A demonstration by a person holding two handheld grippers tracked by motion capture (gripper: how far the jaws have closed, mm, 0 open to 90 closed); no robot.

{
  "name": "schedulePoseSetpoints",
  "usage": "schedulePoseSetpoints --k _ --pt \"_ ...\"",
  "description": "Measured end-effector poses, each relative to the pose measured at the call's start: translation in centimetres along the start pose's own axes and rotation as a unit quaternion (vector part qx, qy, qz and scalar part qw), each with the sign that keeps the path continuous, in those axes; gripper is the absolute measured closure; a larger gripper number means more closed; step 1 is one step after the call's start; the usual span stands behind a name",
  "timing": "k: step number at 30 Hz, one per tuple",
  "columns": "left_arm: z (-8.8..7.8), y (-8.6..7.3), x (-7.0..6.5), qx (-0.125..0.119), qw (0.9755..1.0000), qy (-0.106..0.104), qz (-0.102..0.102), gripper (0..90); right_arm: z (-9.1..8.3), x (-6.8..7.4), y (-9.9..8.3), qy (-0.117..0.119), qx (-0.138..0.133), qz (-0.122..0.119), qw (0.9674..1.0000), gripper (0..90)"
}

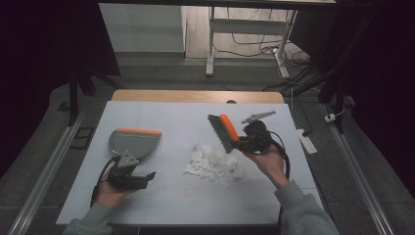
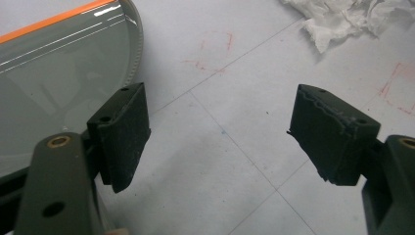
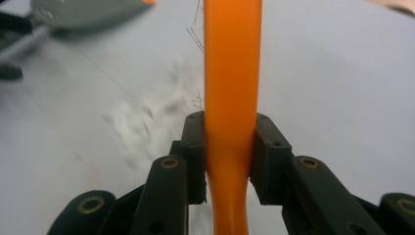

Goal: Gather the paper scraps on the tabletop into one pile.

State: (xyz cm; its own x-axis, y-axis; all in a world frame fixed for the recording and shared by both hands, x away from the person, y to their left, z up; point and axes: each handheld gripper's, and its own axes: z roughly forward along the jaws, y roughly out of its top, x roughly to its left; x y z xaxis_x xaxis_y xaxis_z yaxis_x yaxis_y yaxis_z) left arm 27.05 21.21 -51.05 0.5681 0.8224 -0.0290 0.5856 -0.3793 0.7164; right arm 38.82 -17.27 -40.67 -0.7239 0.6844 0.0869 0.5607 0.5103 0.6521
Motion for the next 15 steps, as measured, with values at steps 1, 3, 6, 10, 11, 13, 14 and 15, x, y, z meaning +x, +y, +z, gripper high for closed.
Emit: schedulePoseSetpoints --k 1,3,6,10,11,13,14,15 --pt "0.0 0.0 0.0 -0.001 1.0000 0.000 -0.001 23.6 0.9 0.2 1.0 0.010 -0.001 0.000 0.9999 71.1" --pt "0.0 0.0 0.1 -0.001 1.0000 -0.001 -0.002 23.6 2.9 0.9 2.9 0.023 0.001 0.002 0.9997 71.1" --pt "0.0 -0.1 0.2 -0.001 1.0000 0.000 -0.002 23.6 6.4 2.2 5.0 0.032 0.009 -0.010 0.9994 71.1" --pt "0.0 -0.2 0.2 0.000 1.0000 0.000 0.001 23.7 10.9 3.2 6.4 0.047 0.019 -0.004 0.9987 71.1" --pt "0.0 -0.1 0.1 0.000 1.0000 -0.001 0.001 23.7 11.8 3.2 6.3 0.045 0.025 -0.001 0.9987 71.1" --pt "-0.2 -0.1 0.1 -0.002 1.0000 -0.001 0.003 23.6 12.9 2.8 5.8 0.033 0.053 0.001 0.9981 71.1" --pt "-0.2 -0.2 0.1 -0.003 1.0000 -0.003 0.002 23.7 13.1 2.5 5.3 0.020 0.067 -0.005 0.9976 71.1" --pt "-0.3 -0.2 0.1 -0.005 1.0000 -0.004 0.001 23.7 12.7 2.0 4.8 0.009 0.063 0.001 0.9979 71.1"
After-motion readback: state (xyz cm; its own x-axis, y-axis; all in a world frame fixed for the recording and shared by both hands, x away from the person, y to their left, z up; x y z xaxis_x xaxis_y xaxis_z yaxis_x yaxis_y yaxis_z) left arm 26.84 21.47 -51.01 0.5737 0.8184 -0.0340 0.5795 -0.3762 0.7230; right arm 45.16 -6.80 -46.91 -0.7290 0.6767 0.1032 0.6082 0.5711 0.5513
